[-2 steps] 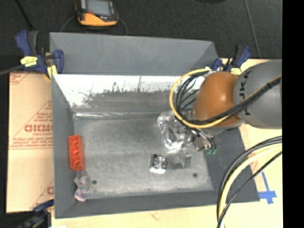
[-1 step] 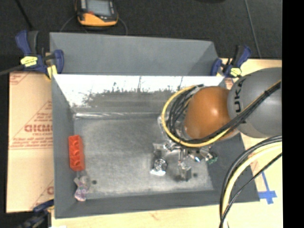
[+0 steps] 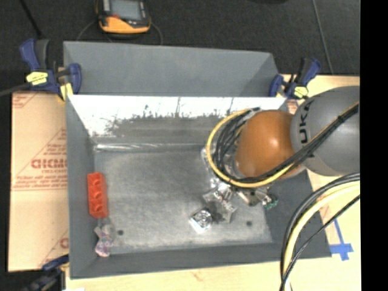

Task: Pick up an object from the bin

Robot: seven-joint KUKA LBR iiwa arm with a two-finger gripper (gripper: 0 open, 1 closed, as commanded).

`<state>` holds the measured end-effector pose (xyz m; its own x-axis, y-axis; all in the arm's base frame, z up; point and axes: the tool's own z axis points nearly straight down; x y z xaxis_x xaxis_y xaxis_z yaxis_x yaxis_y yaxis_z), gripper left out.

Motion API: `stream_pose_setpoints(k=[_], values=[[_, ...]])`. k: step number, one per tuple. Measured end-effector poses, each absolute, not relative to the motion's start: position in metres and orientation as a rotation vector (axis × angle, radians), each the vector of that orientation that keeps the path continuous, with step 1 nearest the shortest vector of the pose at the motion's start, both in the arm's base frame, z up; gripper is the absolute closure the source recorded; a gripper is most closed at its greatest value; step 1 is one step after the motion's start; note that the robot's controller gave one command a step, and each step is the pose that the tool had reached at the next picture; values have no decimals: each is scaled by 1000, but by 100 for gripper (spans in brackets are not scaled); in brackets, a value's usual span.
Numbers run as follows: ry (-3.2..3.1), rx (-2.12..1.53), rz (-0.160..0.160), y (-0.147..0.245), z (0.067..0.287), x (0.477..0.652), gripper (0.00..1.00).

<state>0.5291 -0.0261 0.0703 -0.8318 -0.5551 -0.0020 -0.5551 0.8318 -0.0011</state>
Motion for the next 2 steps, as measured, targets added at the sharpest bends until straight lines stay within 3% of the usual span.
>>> stream_pose_setpoints(k=[1,2], values=[[3004,-911,-1,-26,70,529,0],[2826,-1374,2,5,70,509,0]])
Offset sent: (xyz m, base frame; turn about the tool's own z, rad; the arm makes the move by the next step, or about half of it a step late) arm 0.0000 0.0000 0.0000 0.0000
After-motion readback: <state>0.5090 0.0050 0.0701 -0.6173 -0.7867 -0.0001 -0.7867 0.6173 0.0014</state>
